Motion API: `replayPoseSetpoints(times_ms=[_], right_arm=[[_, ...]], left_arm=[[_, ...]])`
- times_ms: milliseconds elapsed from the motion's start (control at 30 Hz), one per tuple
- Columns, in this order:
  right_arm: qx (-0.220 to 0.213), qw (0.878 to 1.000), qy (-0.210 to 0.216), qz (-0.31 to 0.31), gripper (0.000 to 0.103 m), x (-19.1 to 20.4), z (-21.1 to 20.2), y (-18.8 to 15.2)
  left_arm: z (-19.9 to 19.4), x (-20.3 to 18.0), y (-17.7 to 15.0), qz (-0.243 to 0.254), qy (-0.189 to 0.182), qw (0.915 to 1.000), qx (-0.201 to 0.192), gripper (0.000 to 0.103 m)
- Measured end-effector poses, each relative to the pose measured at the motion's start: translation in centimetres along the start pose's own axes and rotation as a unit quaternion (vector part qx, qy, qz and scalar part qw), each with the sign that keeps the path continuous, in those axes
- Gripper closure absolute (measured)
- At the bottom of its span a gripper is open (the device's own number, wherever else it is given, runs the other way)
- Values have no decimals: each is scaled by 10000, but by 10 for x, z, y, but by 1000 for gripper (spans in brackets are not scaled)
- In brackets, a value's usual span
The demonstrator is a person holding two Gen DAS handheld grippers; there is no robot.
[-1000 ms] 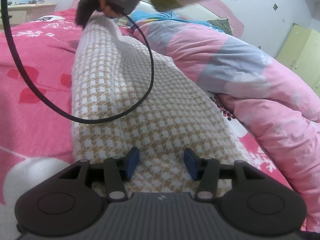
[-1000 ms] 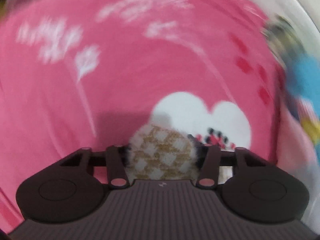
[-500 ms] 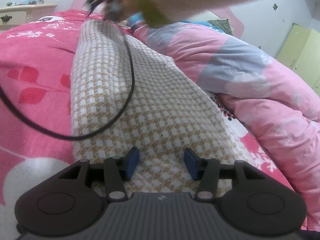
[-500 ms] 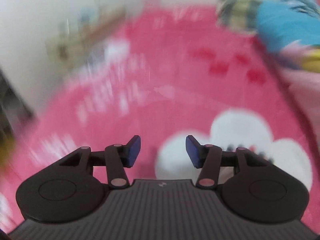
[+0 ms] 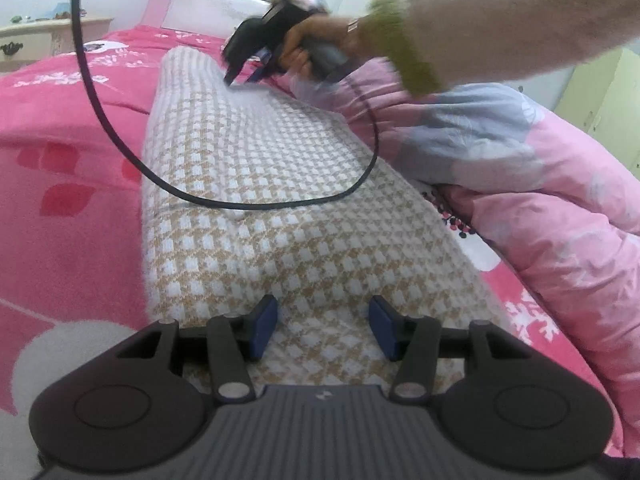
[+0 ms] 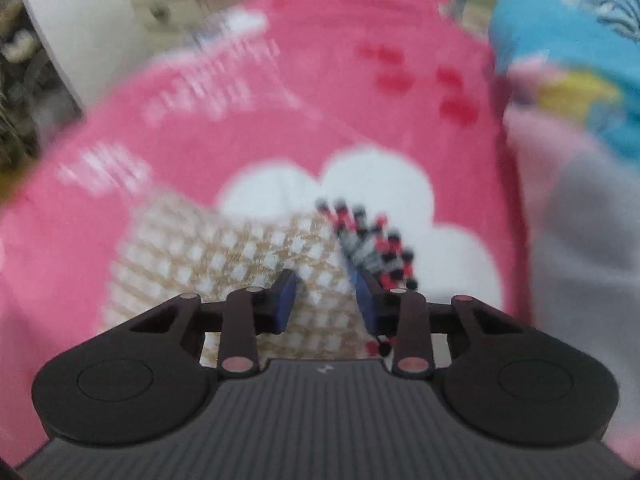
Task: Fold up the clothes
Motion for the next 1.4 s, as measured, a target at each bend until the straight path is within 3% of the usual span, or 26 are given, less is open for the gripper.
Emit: replayPoseSetpoints(times_ms=[67,233,533,1000,1400], right_arm=[[-126,9996,-124,241,65,-5,4,0],[-57,9953,-624,735,66,-2,-34,-3],[-225,9969,-753,60,66,27,-134,-31],[-544,9940,-947,-94,65,55,-260,-110],[-624,9925,-1026,-238,64,83,-326,-160]], left_arm=[[-1,0,1,90,-5,10000,34,50],[-3,-5,10,449,67,9987,239,50],[-15,-23,18,917,415,9941,406,48],[-65,-46,8,1564,558,9851,456,40],[-85,-34,14,1310,1032,9829,782,40]])
Point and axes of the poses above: each gripper's, at about its wrist camera, not at the fingertips, and z roughly the way its jaws point, x to its left, y to its top, the point moved 4 cm from there along z, roughly the way its jaws point, and after that the axes turned 14 degrees about y, right-handed, at the moved point
